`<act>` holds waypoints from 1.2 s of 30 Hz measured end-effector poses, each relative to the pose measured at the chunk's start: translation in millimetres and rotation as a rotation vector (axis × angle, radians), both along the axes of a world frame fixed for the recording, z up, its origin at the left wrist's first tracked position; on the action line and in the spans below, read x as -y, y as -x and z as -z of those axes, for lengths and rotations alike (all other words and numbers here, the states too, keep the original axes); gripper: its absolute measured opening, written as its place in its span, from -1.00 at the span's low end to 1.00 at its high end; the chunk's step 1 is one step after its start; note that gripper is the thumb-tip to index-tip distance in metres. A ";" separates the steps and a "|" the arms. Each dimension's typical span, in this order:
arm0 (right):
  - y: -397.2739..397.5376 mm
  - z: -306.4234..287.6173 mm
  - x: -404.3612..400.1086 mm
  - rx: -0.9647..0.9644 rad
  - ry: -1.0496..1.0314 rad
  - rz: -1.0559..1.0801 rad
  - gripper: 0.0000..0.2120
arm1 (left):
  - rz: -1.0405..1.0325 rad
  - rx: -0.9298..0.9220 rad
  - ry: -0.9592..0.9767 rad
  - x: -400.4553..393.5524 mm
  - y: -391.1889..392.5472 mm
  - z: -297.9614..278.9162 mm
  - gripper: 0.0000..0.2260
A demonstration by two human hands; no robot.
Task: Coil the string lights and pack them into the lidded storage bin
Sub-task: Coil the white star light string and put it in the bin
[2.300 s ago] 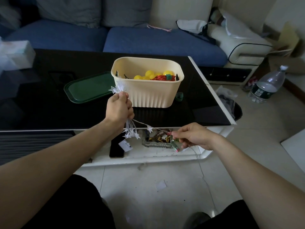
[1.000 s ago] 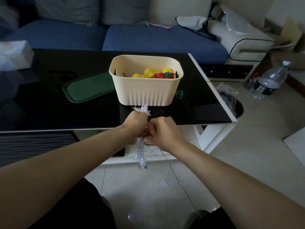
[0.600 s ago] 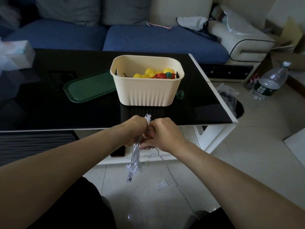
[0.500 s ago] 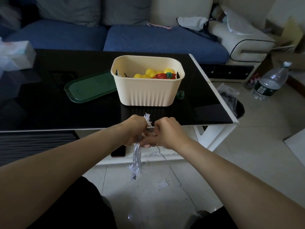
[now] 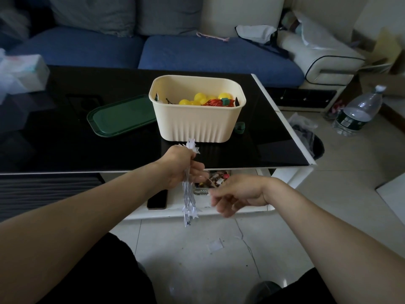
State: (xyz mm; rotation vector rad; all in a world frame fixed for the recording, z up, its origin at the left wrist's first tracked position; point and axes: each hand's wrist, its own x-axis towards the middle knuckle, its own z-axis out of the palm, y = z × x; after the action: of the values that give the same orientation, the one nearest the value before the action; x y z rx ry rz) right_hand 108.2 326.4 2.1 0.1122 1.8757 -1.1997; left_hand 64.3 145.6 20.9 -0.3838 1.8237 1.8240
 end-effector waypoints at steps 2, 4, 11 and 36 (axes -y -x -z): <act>2.0 -5.1 5.4 -0.069 0.108 0.163 -0.78 | -0.019 -0.007 -0.004 -0.7 -0.5 -0.3 -0.80; 3.9 -11.0 7.8 -0.113 0.232 0.311 -0.84 | -0.037 -0.021 -0.006 -0.4 -0.4 -0.5 -0.83; 6.6 -15.0 5.2 -0.216 0.464 0.527 -0.82 | 0.012 -0.031 -0.034 -1.2 -0.5 1.6 -0.82; -6.5 -21.6 43.9 -0.946 -0.042 0.299 -0.68 | 0.040 -0.278 -0.052 -8.2 -1.0 8.2 -0.71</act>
State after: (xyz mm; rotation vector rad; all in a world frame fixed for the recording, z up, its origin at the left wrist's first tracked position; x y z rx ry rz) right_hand 114.7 282.5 23.7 -0.1985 2.7695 -1.5763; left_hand 65.4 153.8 12.7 -0.0753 1.9428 1.9720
